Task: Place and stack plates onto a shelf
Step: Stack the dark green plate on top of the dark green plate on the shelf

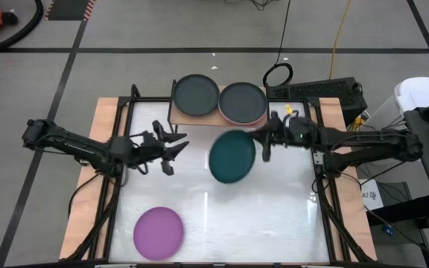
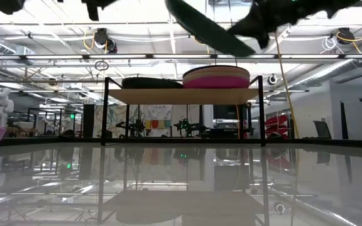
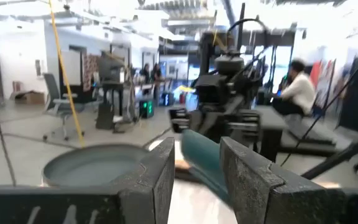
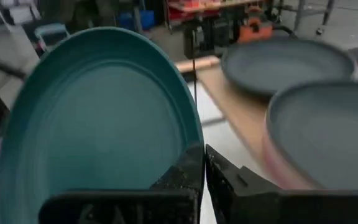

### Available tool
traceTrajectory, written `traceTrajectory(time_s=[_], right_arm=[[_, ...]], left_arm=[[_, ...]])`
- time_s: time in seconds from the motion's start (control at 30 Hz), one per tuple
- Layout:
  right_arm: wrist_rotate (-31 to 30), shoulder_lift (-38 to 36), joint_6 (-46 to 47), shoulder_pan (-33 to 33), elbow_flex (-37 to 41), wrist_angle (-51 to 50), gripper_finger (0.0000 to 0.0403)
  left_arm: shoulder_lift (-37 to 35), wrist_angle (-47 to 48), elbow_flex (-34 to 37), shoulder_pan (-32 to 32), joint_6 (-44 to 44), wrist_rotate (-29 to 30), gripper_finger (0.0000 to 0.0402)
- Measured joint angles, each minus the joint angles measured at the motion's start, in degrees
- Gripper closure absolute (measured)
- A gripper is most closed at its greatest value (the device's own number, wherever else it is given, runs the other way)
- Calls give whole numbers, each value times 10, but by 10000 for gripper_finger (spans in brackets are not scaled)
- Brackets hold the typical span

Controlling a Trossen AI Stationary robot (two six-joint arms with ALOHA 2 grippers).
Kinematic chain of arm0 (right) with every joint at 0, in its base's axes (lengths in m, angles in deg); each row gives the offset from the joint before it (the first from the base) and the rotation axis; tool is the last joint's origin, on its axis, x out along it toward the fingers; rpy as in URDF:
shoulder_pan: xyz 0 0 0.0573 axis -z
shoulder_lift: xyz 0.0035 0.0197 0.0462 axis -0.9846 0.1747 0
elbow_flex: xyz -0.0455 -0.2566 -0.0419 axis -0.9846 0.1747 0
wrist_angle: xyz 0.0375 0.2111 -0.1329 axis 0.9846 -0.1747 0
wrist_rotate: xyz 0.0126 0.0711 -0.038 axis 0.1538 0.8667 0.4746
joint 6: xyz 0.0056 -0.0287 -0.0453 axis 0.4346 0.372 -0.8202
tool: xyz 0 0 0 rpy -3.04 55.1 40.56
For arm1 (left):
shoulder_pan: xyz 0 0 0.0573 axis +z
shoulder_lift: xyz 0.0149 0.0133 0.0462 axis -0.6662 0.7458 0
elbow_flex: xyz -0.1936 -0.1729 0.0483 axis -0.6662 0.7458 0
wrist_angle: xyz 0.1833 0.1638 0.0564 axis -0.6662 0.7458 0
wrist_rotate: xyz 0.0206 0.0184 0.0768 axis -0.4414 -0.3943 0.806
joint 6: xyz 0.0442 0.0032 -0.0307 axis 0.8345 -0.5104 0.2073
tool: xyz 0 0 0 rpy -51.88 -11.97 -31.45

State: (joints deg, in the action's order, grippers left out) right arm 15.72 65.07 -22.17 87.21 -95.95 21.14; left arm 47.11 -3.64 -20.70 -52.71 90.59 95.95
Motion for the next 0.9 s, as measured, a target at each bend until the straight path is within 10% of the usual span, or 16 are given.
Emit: traceTrajectory(time_s=[0.53, 0.9], right_arm=[[97, 290, -41, 240, -336, 0, 403], [179, 470, 20, 312, -430, 38, 403]], left_arm=[[-32, -44, 0, -94, 64, -3, 268], [-25, -39, 0, -114, 74, 7, 268]])
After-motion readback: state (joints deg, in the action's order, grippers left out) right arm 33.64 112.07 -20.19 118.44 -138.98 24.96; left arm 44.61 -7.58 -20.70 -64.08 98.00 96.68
